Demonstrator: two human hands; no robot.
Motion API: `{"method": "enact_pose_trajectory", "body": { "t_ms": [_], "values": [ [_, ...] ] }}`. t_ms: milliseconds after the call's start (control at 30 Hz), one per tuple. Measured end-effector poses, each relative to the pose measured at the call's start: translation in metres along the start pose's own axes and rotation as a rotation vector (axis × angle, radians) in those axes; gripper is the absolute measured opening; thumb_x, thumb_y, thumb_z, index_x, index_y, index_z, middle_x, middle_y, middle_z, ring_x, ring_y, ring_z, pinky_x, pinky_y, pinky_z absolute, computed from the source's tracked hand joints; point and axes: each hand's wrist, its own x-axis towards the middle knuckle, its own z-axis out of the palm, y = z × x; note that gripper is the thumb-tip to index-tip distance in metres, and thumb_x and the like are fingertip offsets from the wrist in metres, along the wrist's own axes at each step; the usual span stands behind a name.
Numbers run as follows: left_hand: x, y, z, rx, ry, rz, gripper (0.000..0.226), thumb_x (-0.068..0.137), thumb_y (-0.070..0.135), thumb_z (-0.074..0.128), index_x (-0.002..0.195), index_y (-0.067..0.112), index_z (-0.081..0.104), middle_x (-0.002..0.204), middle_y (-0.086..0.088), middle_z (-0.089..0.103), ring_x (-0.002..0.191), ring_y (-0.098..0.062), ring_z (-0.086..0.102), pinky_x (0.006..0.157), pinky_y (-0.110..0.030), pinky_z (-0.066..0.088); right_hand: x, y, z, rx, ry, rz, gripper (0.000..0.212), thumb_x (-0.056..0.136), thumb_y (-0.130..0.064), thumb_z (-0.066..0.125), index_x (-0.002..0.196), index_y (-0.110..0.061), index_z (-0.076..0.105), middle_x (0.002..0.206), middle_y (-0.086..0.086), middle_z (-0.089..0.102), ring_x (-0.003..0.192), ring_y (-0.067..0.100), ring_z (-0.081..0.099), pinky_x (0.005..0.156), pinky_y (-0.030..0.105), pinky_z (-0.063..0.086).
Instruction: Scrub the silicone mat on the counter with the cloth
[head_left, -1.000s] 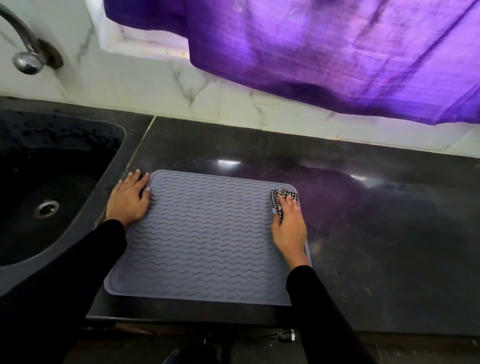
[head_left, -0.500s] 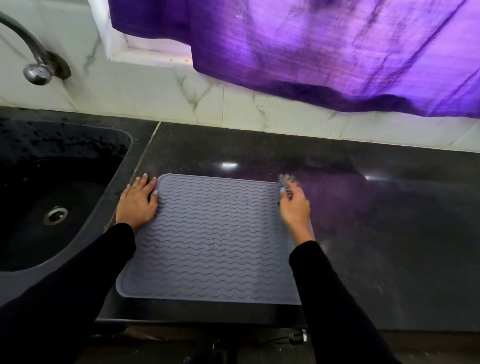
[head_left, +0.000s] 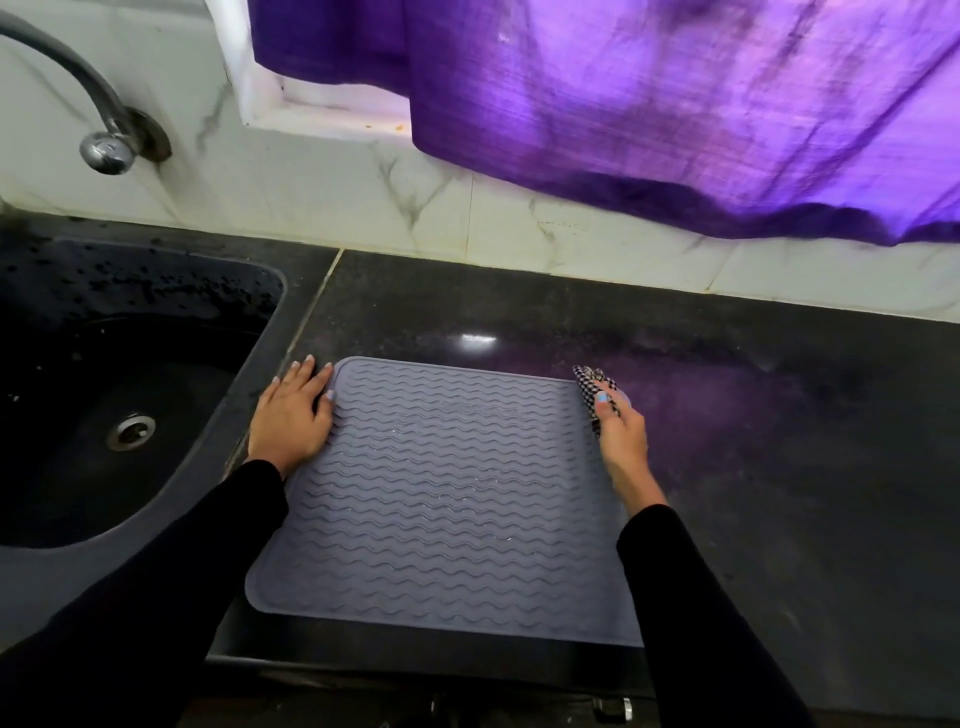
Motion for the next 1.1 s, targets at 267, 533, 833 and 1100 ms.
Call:
{"method": "enact_pose_trajectory", "body": {
  "t_ms": [267, 533, 833, 1100],
  "values": [
    [-0.002, 0.003, -0.004, -0.027, -0.003, -0.011, 0.062, 0.085, 0.041, 0.024, 0.138, 0.015, 0.043, 0.148, -0.01, 0.035, 0.139, -0.024, 0.027, 0.114, -0.04, 0.015, -0.005, -0.031, 0.007, 0.357, 0.202, 0.166, 0.035, 0.098, -0.021, 0.04, 0.129, -0.01, 0.053, 0.13, 0.009, 0.056, 0.105, 0.02, 0.056, 0.084, 0.026, 0.045],
    [-0.002, 0.001, -0.001, -0.048, 0.019, -0.012, 0.069, 0.084, 0.047, 0.015, 0.137, 0.015, 0.044, 0.149, -0.009, 0.035, 0.14, -0.022, 0.027, 0.115, -0.039, 0.014, -0.057, -0.005, 0.089, -0.873, 0.036, -0.377, 0.059, 0.089, -0.037, 0.025, 0.143, -0.016, 0.034, 0.153, 0.006, 0.027, 0.142, 0.021, 0.022, 0.118, 0.036, 0.007],
    [-0.002, 0.003, -0.002, -0.026, 0.01, -0.013, 0.072, 0.081, 0.047, 0.009, 0.14, 0.019, 0.04, 0.151, -0.008, 0.031, 0.141, -0.02, 0.023, 0.115, -0.039, 0.012, -0.045, -0.01, 0.082, -0.598, 0.036, -0.209, 0.041, 0.095, -0.035, 0.045, 0.135, -0.034, 0.046, 0.148, -0.009, 0.036, 0.138, 0.01, 0.03, 0.115, 0.035, 0.026],
    [-0.003, 0.005, -0.005, -0.052, -0.013, -0.027, 0.061, 0.085, 0.037, 0.021, 0.14, 0.018, 0.039, 0.152, -0.007, 0.029, 0.142, -0.019, 0.021, 0.116, -0.037, 0.01, -0.038, -0.034, 0.079, 0.095, 0.303, 0.102, 0.033, 0.094, -0.022, 0.05, 0.124, -0.012, 0.06, 0.117, 0.007, 0.064, 0.101, 0.017, 0.056, 0.077, 0.021, 0.044]
  ]
}}
